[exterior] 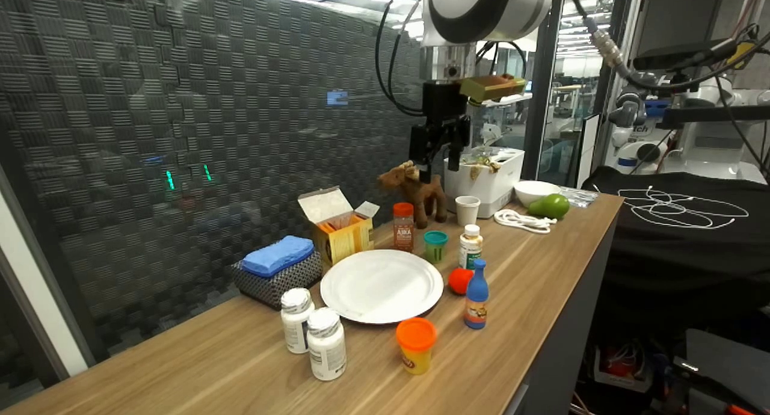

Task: Put all the bottles and the orange ball in the plate

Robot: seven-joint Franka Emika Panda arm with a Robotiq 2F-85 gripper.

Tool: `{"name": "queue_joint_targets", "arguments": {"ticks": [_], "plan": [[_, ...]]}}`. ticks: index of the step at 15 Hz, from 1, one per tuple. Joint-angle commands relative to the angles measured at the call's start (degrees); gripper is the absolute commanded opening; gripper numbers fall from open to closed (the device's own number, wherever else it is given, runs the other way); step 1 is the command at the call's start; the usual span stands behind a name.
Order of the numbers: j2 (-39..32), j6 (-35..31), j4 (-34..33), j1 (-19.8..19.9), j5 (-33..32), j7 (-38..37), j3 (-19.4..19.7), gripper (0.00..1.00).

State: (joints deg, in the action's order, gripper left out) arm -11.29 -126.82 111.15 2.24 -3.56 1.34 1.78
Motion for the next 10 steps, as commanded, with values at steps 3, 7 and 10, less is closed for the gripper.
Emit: {"name": "queue_joint_targets", "arguments": {"ticks": [3, 7, 10], "plan": [[-8.1, -0.8, -8.2, 0.1, 2.9, 1.3, -0.8, 1.00], [-8.9, -0.6, -7.5, -0.2, 1.6, 0.4, -0.6, 1.00], [-9.8, -0.6, -7.6, -0.3, 1.6, 0.4, -0.6, 1.00]]}}
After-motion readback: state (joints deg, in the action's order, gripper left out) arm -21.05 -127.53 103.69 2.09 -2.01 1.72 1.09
